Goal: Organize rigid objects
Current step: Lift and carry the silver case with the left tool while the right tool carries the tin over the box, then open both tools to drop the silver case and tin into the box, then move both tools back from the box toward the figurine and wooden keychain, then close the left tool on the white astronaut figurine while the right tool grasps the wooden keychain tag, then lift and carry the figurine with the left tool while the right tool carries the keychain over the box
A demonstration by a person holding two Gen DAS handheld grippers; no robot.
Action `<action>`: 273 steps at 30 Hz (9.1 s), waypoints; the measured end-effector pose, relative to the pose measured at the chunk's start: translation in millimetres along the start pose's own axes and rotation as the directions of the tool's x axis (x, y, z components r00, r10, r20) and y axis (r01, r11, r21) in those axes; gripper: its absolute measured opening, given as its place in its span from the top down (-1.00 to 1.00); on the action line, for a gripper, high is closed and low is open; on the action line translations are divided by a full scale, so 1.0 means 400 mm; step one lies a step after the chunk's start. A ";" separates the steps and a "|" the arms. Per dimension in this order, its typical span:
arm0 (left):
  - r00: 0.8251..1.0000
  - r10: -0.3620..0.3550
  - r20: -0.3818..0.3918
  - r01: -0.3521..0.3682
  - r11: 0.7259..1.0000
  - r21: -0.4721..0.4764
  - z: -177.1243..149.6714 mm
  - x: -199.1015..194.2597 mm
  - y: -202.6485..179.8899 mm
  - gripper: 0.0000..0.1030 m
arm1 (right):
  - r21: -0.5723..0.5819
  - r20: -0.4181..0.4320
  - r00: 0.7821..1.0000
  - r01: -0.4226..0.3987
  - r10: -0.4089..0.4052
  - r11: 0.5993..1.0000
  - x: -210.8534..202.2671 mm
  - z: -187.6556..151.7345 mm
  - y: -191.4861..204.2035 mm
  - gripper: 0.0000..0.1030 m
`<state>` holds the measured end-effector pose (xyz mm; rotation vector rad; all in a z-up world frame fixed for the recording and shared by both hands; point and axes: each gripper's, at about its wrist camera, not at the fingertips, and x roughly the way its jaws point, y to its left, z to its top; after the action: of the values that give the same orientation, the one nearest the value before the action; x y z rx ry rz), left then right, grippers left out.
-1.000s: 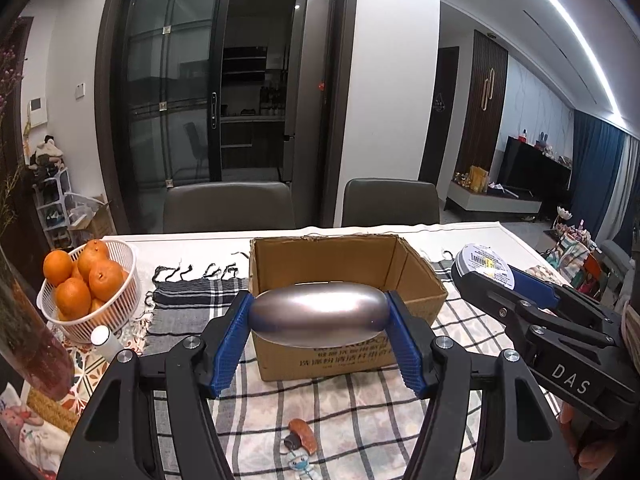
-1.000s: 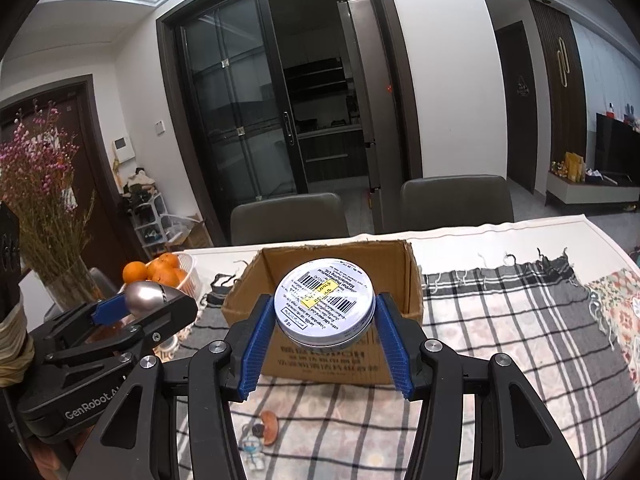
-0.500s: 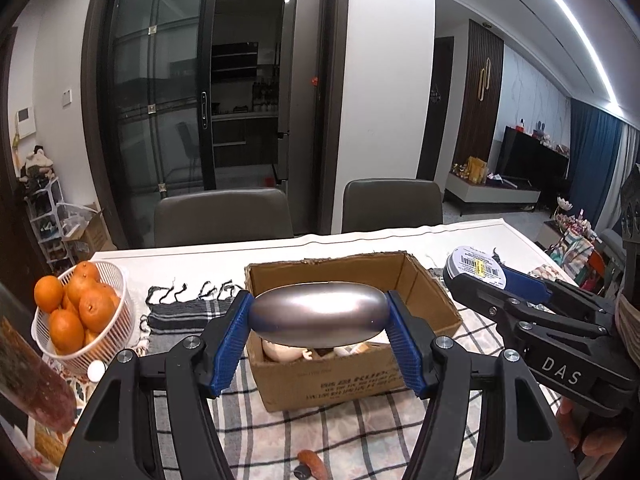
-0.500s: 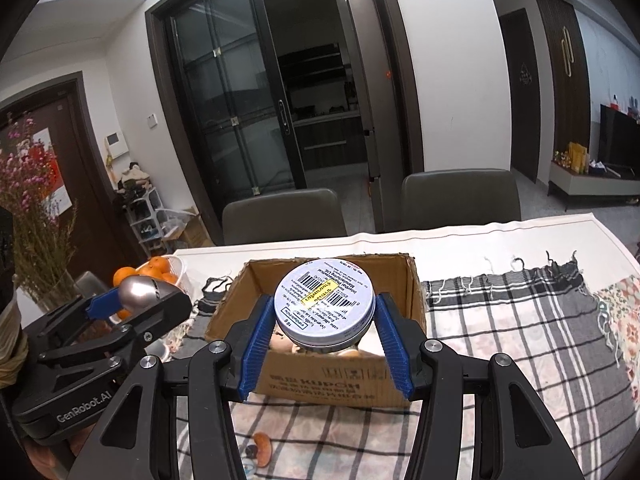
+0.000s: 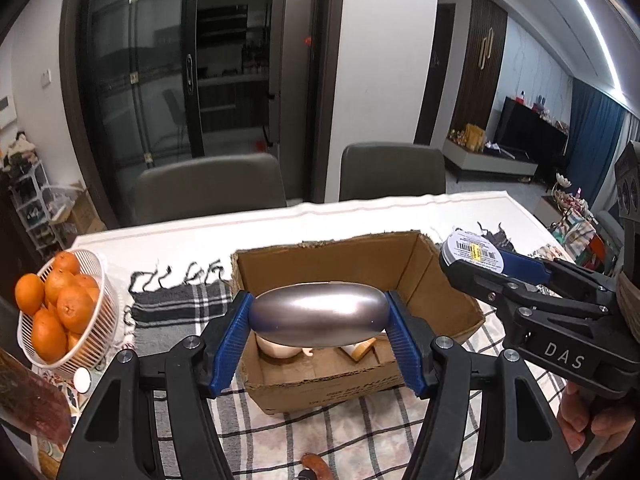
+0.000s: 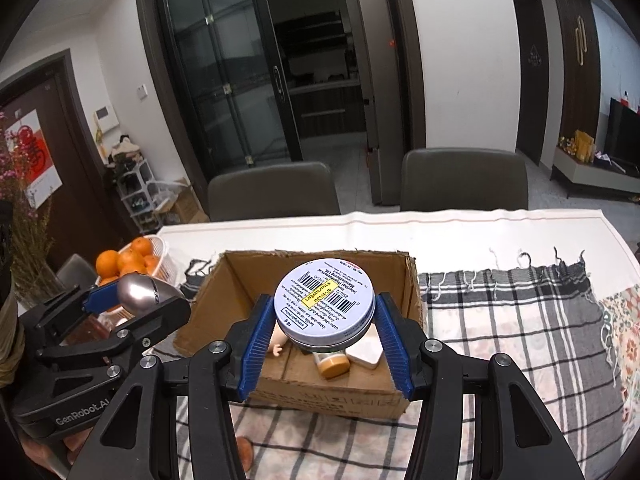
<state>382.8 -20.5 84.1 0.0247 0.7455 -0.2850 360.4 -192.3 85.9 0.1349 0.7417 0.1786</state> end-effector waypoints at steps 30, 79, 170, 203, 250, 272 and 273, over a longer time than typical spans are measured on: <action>0.956 0.020 -0.293 -0.028 0.999 -0.025 -0.015 0.209 0.023 -0.26 | -0.019 -0.301 0.952 0.042 -0.046 0.999 0.192 0.000 -0.060 -0.03; 0.992 0.119 -0.031 -0.120 0.991 -0.052 -0.357 -0.196 -0.017 -0.46 | -0.167 -0.044 0.991 -0.128 0.123 0.978 -0.121 -0.261 0.100 -0.03; 0.975 0.063 -0.212 -0.127 0.944 -0.305 -0.599 0.073 0.201 0.44 | -0.193 -0.351 0.928 -0.206 0.128 0.960 0.300 -0.481 0.224 0.32; 0.998 0.061 -0.032 -0.066 0.981 -0.184 -0.494 -0.078 0.077 0.44 | -0.135 -0.148 0.983 -0.131 0.111 0.982 0.079 -0.432 0.169 0.54; 0.992 -0.032 0.126 0.035 0.999 -0.026 -0.111 -0.207 -0.064 0.44 | -0.041 0.108 0.990 -0.087 0.091 0.995 -0.165 -0.129 0.055 0.54; 0.998 -0.045 0.035 0.045 0.999 -0.012 0.049 -0.089 -0.036 0.44 | -0.051 0.003 0.997 -0.071 0.071 0.996 -0.058 0.028 0.032 0.54; 0.999 -0.045 0.026 0.045 0.999 -0.011 0.051 -0.080 -0.035 0.44 | -0.052 -0.006 0.998 -0.070 0.069 0.996 -0.050 0.033 0.030 0.54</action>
<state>370.4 -28.6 121.8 -0.0068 0.7225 -0.3233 353.7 -185.4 111.0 0.1107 0.7362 0.2645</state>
